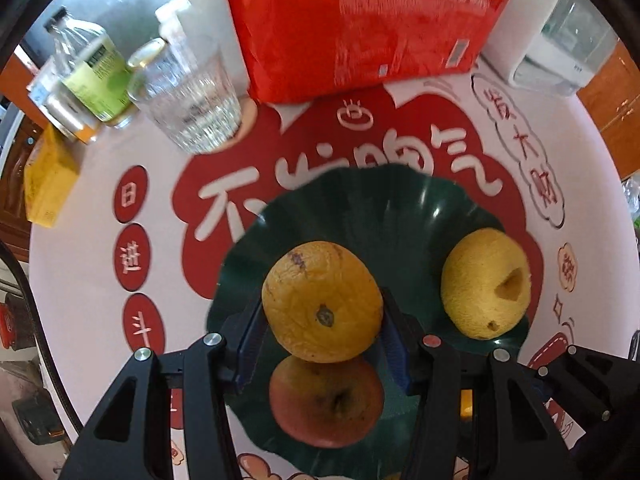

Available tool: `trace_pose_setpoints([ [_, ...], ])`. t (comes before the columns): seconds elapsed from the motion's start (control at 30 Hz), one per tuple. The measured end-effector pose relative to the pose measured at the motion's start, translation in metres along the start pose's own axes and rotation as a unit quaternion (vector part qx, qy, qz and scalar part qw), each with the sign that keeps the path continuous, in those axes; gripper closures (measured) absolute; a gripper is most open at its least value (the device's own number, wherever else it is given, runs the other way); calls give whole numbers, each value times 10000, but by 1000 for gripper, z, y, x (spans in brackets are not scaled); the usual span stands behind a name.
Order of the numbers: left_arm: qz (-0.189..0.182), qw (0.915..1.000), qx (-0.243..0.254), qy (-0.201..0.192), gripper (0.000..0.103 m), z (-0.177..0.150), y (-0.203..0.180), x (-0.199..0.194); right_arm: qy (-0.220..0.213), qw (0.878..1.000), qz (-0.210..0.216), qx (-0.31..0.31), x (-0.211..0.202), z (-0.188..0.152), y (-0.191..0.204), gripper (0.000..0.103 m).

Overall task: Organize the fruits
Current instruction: 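Lower the citrus onto the plate with the left tool while the right tool places the mandarin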

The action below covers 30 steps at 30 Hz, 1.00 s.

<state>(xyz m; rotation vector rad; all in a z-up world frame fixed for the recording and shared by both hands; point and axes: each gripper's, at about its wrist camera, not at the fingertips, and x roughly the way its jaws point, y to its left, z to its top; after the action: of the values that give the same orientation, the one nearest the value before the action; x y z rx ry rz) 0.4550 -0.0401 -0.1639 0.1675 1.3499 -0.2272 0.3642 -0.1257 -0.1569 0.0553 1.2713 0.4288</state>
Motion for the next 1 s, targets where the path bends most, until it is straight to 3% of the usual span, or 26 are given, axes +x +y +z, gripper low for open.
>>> trace_pose_setpoints([
  [0.3,-161,9994,3,316,51,1,1,27,128,9999,-69,75,28,-2,-4,65],
  [0.6,-181,9994,203,227,50,-1,-6,31,2,9992,-396,-55,33,-1,-1,65],
  [0.77,-105,9993,346,36,33,-4,-6,19,-26,9993,-372,49,33,-1,-8,65],
  [1.0,-48,9991,423,-62,29,-7,-7,4,-8,9993,-361,33,29,-4,-7,64],
])
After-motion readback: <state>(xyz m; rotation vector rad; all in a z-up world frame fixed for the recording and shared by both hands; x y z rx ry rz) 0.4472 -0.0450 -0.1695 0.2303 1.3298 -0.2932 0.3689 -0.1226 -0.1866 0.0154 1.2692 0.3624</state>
